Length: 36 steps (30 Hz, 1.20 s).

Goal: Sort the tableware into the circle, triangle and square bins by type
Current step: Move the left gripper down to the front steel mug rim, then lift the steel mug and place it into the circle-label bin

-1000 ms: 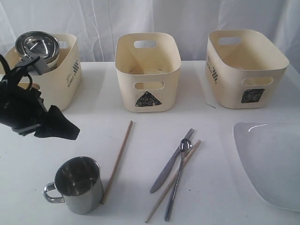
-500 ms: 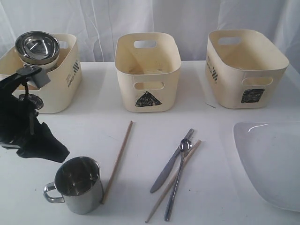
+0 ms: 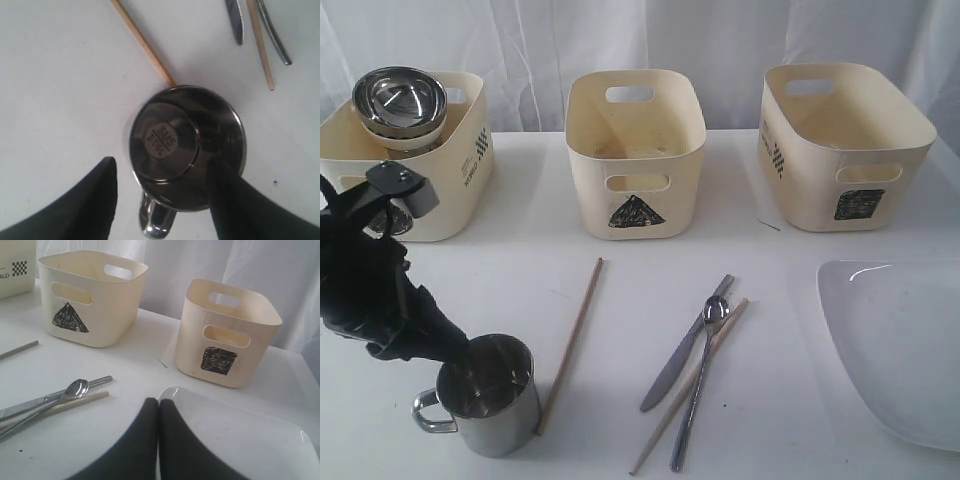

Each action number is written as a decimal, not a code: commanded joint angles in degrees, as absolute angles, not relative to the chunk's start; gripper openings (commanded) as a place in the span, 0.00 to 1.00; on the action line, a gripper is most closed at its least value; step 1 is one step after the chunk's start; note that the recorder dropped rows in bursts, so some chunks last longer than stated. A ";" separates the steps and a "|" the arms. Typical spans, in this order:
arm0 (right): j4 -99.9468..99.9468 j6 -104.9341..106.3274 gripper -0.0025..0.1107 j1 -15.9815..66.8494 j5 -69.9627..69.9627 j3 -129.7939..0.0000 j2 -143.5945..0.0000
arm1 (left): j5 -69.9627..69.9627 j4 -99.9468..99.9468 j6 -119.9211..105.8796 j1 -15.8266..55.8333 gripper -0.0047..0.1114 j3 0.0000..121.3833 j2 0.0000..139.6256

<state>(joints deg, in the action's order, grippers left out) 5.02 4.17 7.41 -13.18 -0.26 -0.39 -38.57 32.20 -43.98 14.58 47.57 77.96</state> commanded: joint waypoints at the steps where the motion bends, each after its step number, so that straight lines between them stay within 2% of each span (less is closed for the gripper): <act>1: 5.30 4.27 0.02 7.58 -12.55 0.00 0.00 | -35.39 32.90 -45.23 15.70 0.54 45.69 78.00; 16: 5.30 4.27 0.02 7.58 -12.55 0.00 0.00 | -27.83 33.65 -46.49 18.41 0.52 45.69 88.69; 17: 5.30 4.27 0.02 7.58 -12.55 0.00 0.00 | -26.94 33.65 -46.49 18.41 0.49 45.69 89.03; 19: 5.30 4.27 0.02 7.58 -12.55 0.00 0.00 | -26.13 33.65 -46.49 18.41 0.34 46.05 89.29; 22: 5.30 4.27 0.02 7.58 -12.55 0.00 0.00 | -25.88 32.20 -46.49 18.41 0.04 47.78 88.42; 29: 5.30 4.27 0.02 7.58 -12.55 0.00 0.00 | -22.99 17.02 -32.68 16.77 0.04 58.89 81.89; 32: 5.30 4.27 0.02 7.58 -12.55 0.00 0.00 | -20.24 7.84 -23.30 12.24 0.04 66.54 81.08; 36: 5.30 4.27 0.02 7.58 -12.55 0.00 0.00 | -19.53 5.85 -19.66 4.95 0.04 77.45 84.04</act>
